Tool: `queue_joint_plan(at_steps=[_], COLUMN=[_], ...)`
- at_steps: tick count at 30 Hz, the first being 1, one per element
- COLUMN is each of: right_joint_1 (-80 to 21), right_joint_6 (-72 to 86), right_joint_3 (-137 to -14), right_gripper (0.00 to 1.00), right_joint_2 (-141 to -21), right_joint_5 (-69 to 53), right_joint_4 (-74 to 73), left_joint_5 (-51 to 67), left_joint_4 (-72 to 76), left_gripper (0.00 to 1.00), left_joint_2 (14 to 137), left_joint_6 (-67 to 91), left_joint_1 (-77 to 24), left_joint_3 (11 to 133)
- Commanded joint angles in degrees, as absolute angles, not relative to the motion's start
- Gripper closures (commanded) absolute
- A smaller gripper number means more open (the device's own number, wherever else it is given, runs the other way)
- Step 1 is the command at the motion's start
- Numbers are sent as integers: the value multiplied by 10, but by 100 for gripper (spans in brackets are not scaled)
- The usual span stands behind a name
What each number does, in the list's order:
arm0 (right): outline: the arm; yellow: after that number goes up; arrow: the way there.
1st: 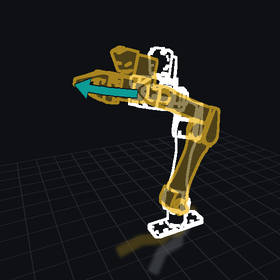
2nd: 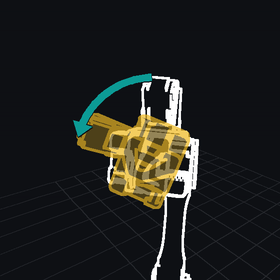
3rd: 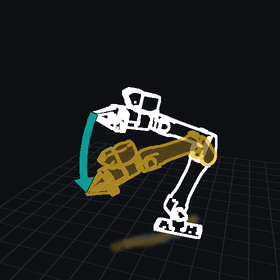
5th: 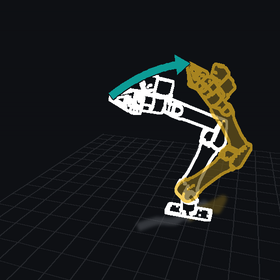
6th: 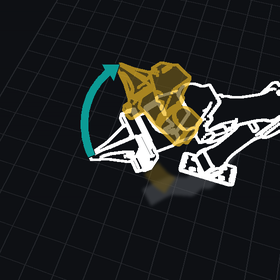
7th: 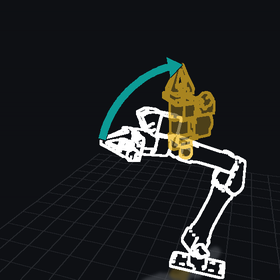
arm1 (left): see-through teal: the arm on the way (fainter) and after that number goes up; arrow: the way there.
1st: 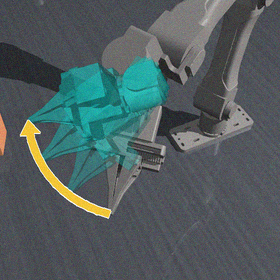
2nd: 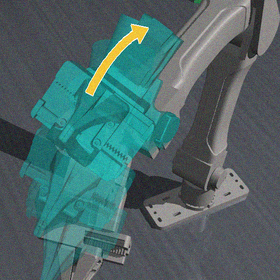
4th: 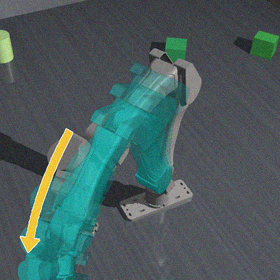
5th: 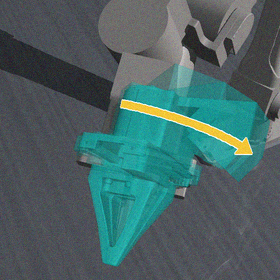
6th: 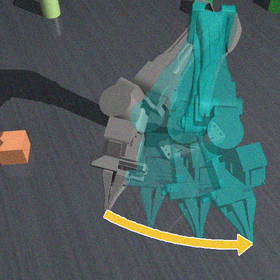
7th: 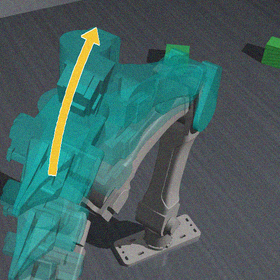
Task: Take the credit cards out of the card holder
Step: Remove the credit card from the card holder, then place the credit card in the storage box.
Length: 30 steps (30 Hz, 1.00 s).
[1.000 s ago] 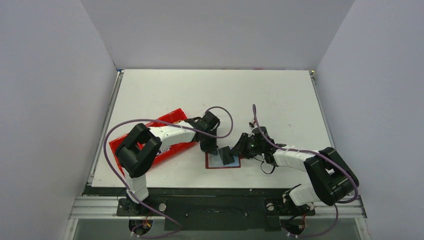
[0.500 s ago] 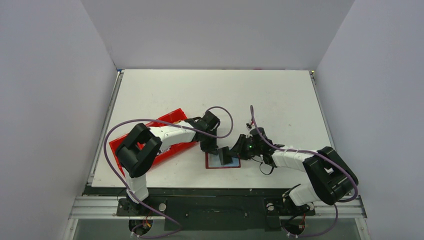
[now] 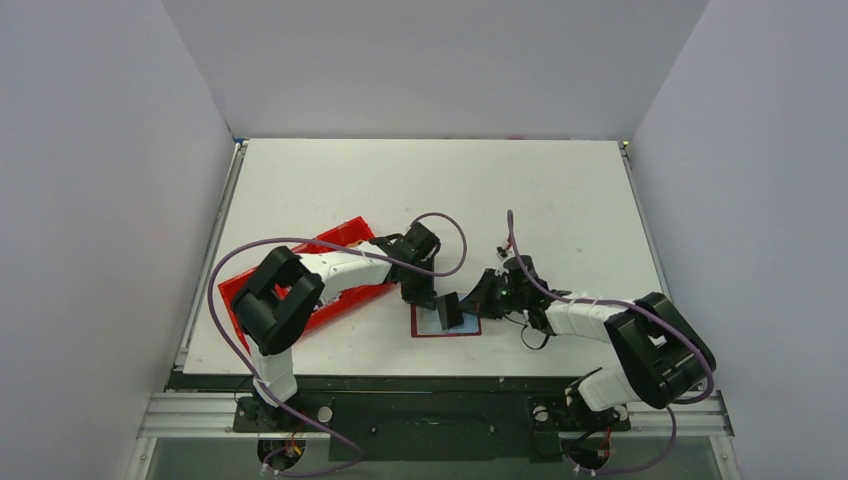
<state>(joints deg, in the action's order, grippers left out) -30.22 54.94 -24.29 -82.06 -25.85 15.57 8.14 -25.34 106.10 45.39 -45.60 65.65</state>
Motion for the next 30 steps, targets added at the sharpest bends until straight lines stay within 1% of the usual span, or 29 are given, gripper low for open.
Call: queue_joint_plan(at_steps=[1,14,22,24,25,26,27,30], right_joint_1=[-282,-253,-253,-252,-252,-252,-252,-251], right_joint_6=[540,522,524,525,525,525,526,531], right_joint_3=[-236,-242,-257,-261,-262,-263,-265,-268], right_gripper=[100,100,100,100,100,100,100,100], right_joint_2=[-786,-724,-710,-705,-703,-702,-701,-698], right_joint_5=[-236,-221,-225,-226,-226,-225,-226,-227], right_joint_4=[148,83,70,67,65,64,63,64], left_joint_5=[51,51,50,55,56,61,64,86], left_joint_4=[-260,-260,-273,-278,-279,-279,-278,-273], left_gripper=[100,100,100,92,83,78,70,63], left_joint_2=[1095,1089,1048,1032,1026,1014,1007,976], left_joint_6=[444,440,429,428,427,427,427,428], left_joint_1=[-459,-458,-456,-454,-453,-449,-448,-430], left_joint_3=[641,646,676,688,694,696,698,697])
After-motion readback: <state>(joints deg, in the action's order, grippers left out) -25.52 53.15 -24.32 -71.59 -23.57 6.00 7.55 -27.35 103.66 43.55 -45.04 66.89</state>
